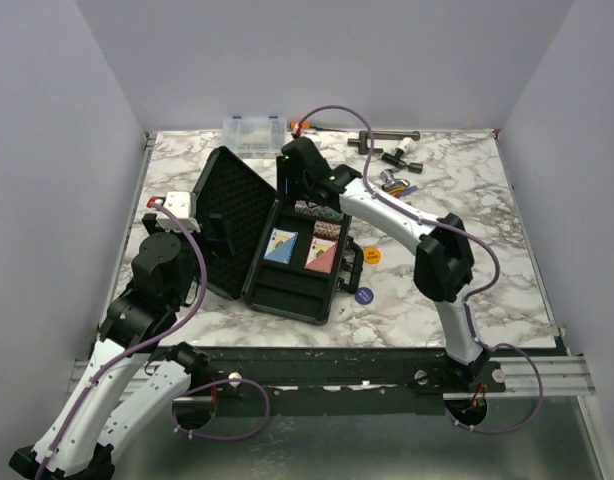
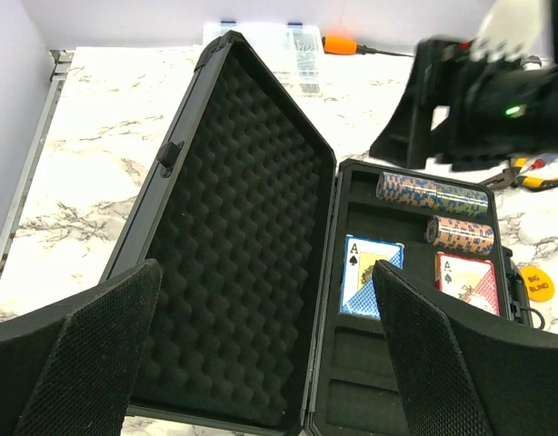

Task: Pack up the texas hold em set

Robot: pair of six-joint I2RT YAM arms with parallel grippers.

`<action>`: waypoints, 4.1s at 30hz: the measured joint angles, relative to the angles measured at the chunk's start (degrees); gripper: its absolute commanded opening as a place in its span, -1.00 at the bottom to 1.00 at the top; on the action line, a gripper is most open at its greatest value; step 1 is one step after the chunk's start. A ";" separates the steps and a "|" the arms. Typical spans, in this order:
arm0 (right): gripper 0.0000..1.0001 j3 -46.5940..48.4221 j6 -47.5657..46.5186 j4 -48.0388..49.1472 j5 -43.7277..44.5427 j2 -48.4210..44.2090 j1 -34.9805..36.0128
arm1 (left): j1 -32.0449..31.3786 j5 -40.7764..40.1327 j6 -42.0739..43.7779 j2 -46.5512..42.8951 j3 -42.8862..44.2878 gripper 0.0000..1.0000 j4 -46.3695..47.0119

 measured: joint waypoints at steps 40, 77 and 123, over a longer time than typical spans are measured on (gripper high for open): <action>1.00 -68.98 20.74 -7.23 13.68 -59.91 -31.21 | 0.37 1.53 -0.04 0.68 0.00 0.96 -0.02; 0.87 -73.57 35.65 -18.49 3.91 -56.30 -40.83 | 0.37 1.73 -0.02 -0.24 0.00 0.96 -0.02; -0.71 -64.13 3.48 0.68 -13.07 -41.31 -23.50 | 0.59 1.81 -0.02 0.42 0.00 0.96 -0.04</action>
